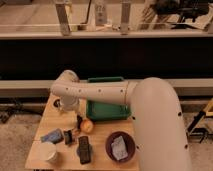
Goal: Place brush in table surface
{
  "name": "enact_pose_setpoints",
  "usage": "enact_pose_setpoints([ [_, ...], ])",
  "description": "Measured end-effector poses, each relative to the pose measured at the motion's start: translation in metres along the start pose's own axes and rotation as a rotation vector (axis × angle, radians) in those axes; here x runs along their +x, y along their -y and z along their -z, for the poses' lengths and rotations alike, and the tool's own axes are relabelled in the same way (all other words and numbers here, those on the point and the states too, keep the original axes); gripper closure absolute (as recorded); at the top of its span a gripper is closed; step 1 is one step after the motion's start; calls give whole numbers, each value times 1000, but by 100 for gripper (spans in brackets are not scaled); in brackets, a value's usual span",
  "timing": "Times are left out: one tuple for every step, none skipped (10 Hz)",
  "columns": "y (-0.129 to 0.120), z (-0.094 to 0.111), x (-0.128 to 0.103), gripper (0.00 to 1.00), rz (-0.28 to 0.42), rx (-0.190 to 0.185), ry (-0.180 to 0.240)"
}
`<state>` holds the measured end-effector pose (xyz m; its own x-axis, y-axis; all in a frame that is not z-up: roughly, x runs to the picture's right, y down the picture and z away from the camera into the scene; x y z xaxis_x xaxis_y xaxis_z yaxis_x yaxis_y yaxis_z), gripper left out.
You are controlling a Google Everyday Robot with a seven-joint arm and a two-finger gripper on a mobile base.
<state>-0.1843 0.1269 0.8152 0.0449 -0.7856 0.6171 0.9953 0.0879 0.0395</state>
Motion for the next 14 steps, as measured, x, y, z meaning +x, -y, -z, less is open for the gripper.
enact_pose_setpoints([
  [0,-1,2,20,10,7,-1],
  [2,-5,3,20,19,16,-1],
  [2,-7,4,20,26,21,-6],
  [1,-11,6,20,32,24,-9],
  [0,-15,9,20,37,27,-13],
  [0,-20,10,20,48,31,-17],
  [1,-23,9,20,56,34,-20],
  [2,-26,8,20,63,40,-22],
  [0,-29,9,20,67,44,-27],
  [-1,-31,8,20,69,48,-27],
  [-1,-33,8,20,74,47,-32],
  [0,-36,7,20,80,47,-34],
  [0,-38,7,20,80,46,-36],
  [-1,-41,9,20,76,45,-41],
])
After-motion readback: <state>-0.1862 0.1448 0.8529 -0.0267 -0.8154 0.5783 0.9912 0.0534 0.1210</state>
